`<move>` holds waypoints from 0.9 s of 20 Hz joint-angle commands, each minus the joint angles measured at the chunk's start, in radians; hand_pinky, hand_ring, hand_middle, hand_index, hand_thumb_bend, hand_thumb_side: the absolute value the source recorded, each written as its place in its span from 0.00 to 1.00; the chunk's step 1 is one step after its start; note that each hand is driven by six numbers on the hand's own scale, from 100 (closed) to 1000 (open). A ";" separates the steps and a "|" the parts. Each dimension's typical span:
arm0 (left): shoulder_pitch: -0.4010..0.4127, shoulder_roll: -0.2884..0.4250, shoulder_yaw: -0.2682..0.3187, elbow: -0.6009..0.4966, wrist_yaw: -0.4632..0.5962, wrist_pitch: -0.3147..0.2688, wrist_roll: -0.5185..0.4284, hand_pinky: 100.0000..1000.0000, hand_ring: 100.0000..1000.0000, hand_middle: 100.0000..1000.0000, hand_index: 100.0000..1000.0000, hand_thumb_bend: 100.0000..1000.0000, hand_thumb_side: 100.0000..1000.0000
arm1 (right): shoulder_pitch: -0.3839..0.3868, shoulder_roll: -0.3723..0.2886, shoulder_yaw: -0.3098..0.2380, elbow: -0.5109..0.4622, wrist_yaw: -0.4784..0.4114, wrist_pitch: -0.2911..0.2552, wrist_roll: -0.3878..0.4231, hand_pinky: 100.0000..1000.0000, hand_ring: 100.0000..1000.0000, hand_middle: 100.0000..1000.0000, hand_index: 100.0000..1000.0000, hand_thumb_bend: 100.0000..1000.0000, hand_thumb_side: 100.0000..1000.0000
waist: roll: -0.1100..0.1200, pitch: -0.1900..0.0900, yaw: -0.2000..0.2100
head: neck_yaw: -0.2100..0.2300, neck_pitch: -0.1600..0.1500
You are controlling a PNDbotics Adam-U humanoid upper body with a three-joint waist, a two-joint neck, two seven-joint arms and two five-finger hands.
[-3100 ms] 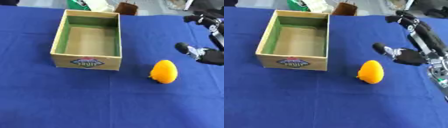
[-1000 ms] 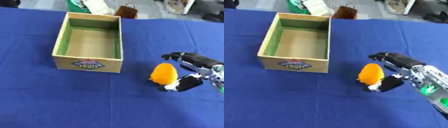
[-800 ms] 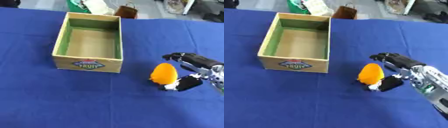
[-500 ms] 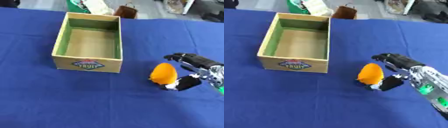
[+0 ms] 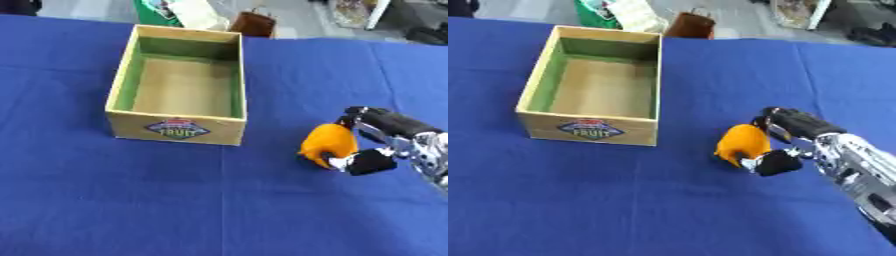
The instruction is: Pick up objects on the table and place them in the box.
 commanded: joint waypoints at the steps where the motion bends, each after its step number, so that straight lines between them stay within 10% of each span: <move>1: -0.005 0.015 0.000 -0.022 0.007 -0.002 -0.001 0.41 0.28 0.40 0.49 0.00 0.77 | -0.005 -0.018 -0.014 -0.005 -0.044 0.010 -0.055 0.79 0.93 0.44 0.61 0.00 0.45 | 0.002 -0.020 -0.001 | -0.001 -0.014; 11: -0.005 0.016 0.002 -0.022 0.006 -0.001 0.003 0.41 0.28 0.40 0.49 0.00 0.77 | 0.005 -0.009 -0.064 -0.132 -0.208 0.104 -0.258 0.72 0.72 0.34 0.52 0.00 0.34 | 0.002 -0.025 -0.007 | -0.006 -0.005; 17: -0.004 0.015 0.000 -0.022 0.008 0.001 0.003 0.41 0.28 0.40 0.49 0.00 0.77 | -0.082 0.007 -0.110 -0.152 -0.265 0.146 -0.344 0.73 0.72 0.35 0.54 0.00 0.39 | 0.002 -0.031 -0.007 | -0.024 0.013; 18: -0.004 0.015 -0.001 -0.022 0.008 0.002 0.002 0.41 0.28 0.40 0.49 0.00 0.77 | -0.108 0.020 -0.121 -0.152 -0.271 0.151 -0.351 0.73 0.73 0.35 0.55 0.00 0.58 | 0.003 -0.031 -0.006 | -0.028 0.014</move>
